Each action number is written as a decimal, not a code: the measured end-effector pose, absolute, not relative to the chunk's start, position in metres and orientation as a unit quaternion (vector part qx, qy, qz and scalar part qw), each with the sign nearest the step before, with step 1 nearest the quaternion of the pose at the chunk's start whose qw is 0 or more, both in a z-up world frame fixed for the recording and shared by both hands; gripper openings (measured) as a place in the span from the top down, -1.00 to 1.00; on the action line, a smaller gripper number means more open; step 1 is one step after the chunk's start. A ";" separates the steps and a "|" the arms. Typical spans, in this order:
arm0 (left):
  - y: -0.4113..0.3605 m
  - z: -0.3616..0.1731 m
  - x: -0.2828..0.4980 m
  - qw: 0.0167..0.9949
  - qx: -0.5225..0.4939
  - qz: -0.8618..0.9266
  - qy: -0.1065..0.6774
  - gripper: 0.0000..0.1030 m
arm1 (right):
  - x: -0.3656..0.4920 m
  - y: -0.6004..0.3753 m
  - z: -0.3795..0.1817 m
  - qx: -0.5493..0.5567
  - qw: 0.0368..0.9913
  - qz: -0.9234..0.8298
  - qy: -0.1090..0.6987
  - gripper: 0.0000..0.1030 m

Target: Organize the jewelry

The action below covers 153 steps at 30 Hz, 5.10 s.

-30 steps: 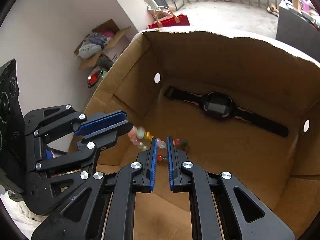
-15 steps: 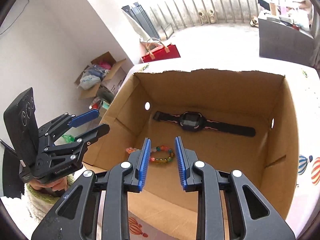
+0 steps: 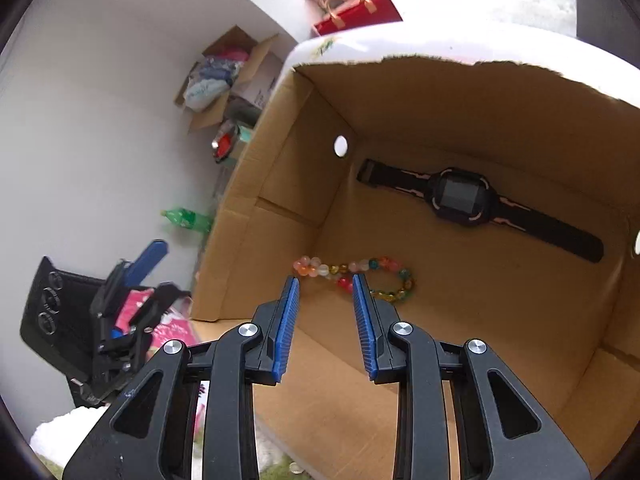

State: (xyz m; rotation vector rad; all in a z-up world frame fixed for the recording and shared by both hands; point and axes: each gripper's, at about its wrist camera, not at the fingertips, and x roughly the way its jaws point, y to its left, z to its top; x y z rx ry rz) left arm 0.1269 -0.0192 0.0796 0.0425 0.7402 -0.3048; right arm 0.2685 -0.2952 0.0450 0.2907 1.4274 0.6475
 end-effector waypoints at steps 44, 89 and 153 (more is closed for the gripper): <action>-0.017 0.016 0.092 0.885 0.016 -0.153 0.439 -0.38 | 0.127 -0.376 0.144 0.146 0.851 0.234 0.446 -0.20; -0.104 -0.044 0.066 0.866 0.125 -0.136 0.464 -0.78 | 0.033 -0.412 0.063 0.037 0.905 -0.125 0.405 -0.84; -0.147 -0.006 0.063 0.863 0.121 -0.278 0.405 -0.40 | 0.033 -0.352 0.021 0.086 0.886 0.050 0.452 -0.44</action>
